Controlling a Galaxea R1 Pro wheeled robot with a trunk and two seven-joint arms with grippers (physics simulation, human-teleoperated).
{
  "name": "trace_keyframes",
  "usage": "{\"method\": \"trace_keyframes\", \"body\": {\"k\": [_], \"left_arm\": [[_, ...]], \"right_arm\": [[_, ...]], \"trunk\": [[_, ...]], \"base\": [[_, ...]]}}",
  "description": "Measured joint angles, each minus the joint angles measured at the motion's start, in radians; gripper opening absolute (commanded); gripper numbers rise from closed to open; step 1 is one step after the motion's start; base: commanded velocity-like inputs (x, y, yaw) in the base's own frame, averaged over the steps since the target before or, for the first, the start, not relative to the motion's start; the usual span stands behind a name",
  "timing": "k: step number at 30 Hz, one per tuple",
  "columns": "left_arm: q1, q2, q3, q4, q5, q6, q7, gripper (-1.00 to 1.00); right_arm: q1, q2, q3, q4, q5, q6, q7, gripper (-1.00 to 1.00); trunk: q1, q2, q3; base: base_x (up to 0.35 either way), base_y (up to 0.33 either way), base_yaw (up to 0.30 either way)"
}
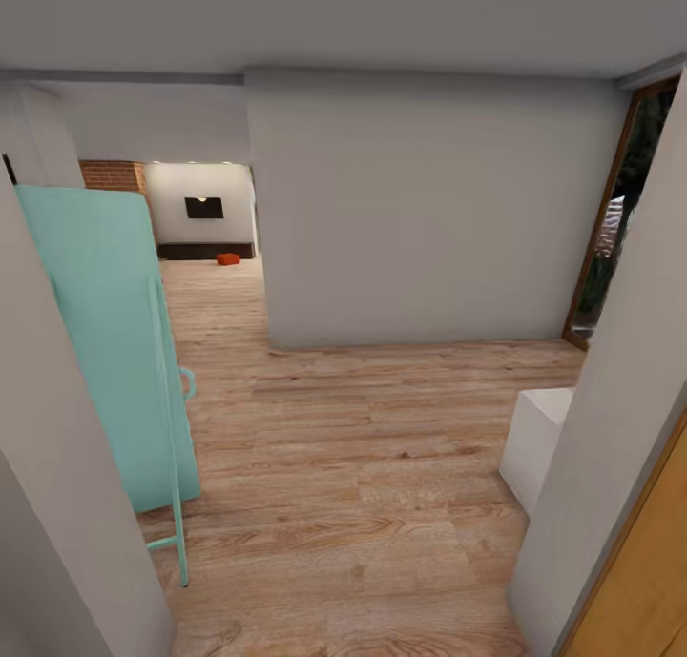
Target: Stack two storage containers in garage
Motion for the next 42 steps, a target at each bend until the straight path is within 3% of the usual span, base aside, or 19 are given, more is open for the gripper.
{"method": "trace_keyframes", "body": {"k": [42], "left_arm": [[0.0, 0.0, 0.0, 0.0, 0.0, 0.0, 0.0, 1.0]], "right_arm": [[0.0, 0.0, 0.0, 0.0, 0.0, 0.002, -0.001, 1.0]], "trunk": [[0.0, 0.0, 0.0]], "base": [[0.323, -0.018, 0.0]]}}
